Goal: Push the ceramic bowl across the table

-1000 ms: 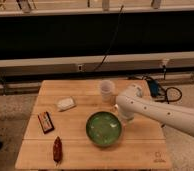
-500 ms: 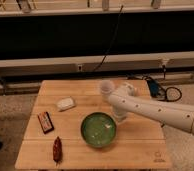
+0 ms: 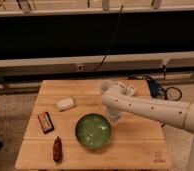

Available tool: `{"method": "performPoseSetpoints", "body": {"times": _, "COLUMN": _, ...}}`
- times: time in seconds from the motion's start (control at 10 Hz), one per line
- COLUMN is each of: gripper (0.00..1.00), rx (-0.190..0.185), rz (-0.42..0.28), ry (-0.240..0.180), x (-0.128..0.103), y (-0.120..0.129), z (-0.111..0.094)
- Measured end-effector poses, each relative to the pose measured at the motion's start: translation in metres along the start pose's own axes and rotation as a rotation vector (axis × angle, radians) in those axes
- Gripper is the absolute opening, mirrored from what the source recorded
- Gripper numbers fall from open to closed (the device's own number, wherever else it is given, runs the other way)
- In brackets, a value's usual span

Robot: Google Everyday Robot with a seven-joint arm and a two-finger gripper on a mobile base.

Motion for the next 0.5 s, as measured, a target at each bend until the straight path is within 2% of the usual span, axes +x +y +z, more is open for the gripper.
{"method": "performPoseSetpoints", "body": {"times": 0.5, "gripper": 0.04, "rx": -0.017, "rz": -0.08, "ry": -0.01, "x": -0.037, "y": -0.004, "z": -0.004}}
